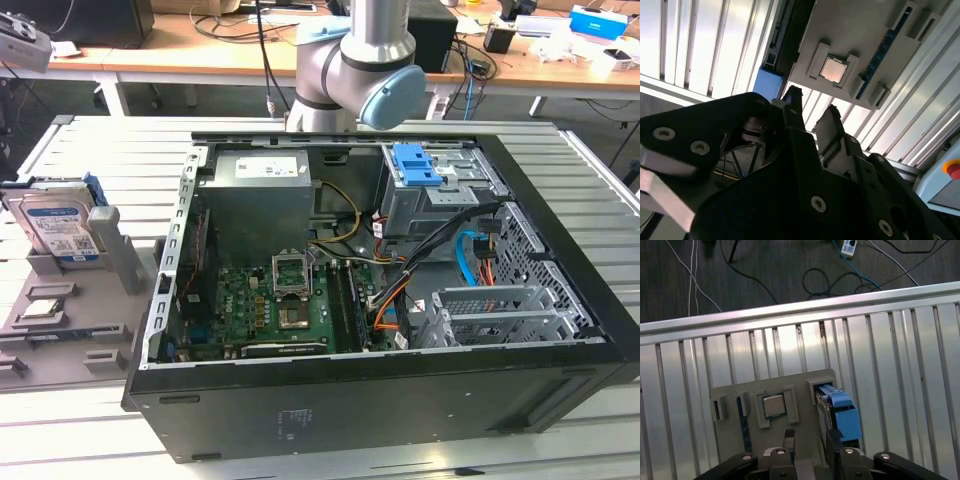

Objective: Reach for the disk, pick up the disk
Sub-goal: 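Pick up the disk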

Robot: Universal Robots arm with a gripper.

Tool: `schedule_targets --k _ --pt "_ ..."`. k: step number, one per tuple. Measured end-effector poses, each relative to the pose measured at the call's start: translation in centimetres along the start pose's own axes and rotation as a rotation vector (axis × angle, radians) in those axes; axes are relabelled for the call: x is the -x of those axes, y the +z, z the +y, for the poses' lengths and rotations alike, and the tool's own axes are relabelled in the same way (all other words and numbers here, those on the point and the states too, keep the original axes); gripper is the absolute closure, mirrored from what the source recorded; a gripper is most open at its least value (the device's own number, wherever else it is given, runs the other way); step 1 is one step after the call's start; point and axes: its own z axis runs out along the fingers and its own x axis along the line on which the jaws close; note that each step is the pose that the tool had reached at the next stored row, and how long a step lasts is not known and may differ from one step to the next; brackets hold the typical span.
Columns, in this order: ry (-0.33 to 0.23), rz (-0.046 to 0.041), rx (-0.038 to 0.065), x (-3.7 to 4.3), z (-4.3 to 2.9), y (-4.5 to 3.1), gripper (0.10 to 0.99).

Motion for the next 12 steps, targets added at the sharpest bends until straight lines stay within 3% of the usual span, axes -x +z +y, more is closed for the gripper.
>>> schedule_targets --k 3,7,12 --pt "0.0 -0.0003 0.0 0.0 0.0 0.0 0.604" --pt "0.0 -0.0006 0.0 0.27 0.04 0.0 0.604" --pt "0.0 -0.0001 0.0 2.26 0.31 0.01 0.604"
